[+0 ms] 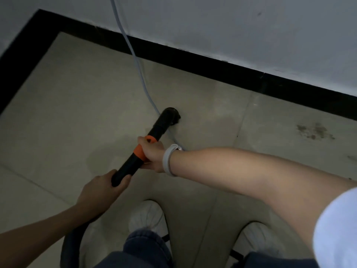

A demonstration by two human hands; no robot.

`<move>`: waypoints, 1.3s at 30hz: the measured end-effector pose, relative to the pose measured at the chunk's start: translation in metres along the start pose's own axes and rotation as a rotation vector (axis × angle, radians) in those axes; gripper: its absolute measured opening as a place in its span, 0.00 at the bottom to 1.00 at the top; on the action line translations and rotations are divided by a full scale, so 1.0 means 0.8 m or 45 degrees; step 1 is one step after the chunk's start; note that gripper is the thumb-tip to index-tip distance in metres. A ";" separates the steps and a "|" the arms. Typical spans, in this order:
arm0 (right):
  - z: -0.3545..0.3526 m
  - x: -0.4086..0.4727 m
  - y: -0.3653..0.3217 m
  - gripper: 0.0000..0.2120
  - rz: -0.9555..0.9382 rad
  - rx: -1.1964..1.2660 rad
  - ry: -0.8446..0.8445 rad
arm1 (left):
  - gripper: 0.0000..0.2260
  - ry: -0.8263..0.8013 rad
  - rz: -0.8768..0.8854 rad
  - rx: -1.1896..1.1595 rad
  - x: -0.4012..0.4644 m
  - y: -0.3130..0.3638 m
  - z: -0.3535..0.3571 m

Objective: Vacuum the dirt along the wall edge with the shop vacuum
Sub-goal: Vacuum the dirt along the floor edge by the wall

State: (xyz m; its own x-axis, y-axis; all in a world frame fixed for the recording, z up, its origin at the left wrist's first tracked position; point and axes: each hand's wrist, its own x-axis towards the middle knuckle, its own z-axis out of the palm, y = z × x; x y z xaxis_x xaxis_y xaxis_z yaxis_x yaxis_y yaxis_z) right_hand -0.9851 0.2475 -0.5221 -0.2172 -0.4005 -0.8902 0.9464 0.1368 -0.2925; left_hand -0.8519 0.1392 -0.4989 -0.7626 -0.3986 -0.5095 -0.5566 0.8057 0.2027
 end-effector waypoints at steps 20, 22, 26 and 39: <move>-0.175 -0.084 0.068 0.12 -0.086 0.472 0.380 | 0.26 -0.422 0.787 0.361 0.015 0.129 0.041; -0.190 -0.085 0.047 0.13 -0.181 0.439 0.477 | 0.18 -0.386 0.761 0.349 0.031 0.159 0.046; -0.223 -0.097 0.014 0.13 -0.329 0.507 0.636 | 0.16 -0.374 0.834 0.288 0.058 0.218 0.060; -0.274 -0.111 0.015 0.11 -0.303 0.608 0.655 | 0.18 -0.355 1.028 0.323 0.071 0.261 0.079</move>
State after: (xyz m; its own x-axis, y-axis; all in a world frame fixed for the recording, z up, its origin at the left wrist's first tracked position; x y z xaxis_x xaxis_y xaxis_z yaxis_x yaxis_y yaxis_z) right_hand -1.0071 0.4835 -0.5229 -0.4028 0.1211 -0.9072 0.8354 -0.3564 -0.4185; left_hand -0.9903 0.3123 -0.5384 -0.7642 0.4272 -0.4831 0.2308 0.8807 0.4137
